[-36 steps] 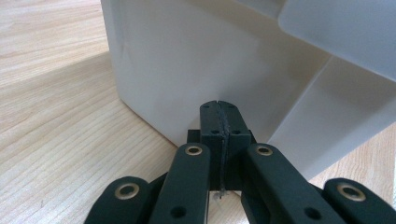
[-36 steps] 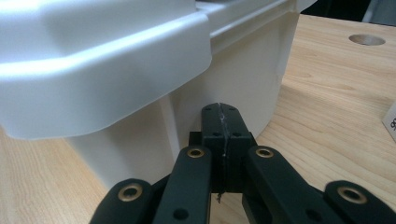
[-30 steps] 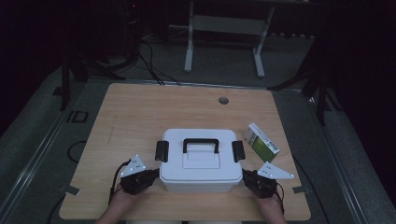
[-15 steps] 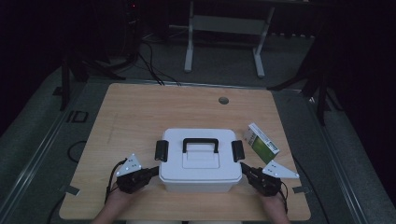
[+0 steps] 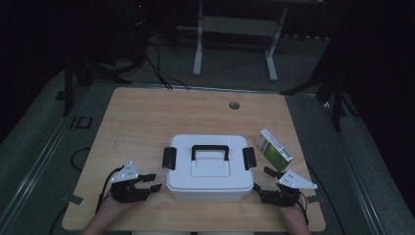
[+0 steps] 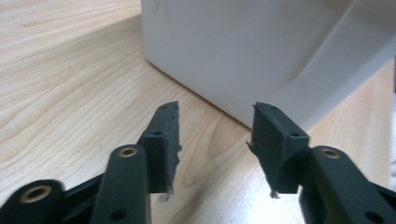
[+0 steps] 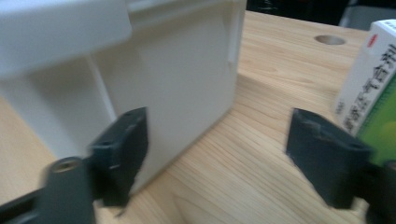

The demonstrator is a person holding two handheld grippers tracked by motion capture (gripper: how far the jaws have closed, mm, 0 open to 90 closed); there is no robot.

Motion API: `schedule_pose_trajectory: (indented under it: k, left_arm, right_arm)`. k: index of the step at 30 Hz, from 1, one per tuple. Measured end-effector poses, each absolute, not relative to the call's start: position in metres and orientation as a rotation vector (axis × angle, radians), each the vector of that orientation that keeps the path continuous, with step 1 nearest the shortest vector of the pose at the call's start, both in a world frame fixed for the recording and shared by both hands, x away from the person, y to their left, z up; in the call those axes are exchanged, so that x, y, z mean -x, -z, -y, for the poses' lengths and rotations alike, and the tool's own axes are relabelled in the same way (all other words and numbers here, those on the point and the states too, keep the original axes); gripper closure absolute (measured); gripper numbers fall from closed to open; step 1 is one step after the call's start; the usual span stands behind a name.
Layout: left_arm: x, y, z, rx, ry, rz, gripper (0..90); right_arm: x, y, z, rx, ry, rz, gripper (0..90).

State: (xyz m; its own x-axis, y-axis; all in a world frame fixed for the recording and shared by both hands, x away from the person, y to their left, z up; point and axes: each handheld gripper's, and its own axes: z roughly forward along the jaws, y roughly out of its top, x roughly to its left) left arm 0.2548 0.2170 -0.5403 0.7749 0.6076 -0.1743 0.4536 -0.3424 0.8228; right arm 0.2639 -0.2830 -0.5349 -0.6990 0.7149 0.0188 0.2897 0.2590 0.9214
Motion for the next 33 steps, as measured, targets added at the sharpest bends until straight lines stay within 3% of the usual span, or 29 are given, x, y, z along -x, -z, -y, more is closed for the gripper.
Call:
schedule_pose_trajectory:
  k: [3,17,33]
  left_arm:
    - [-0.257,0.541,-0.22,-2.04,-0.155,-0.791,40.4]
    - [-0.264,0.535,-0.228,-2.267,-0.163,-0.947,40.2]
    - [-0.269,0.515,-0.253,-2.419,-0.069,-0.826,39.9]
  right_arm:
    - [-0.264,0.538,0.284,-0.89,-1.465,-2.169,16.2]
    - [-0.257,0.547,0.293,-0.831,-1.49,-2.199,14.0]
    - [-0.255,0.544,0.293,-0.817,-1.492,-2.201,13.4]
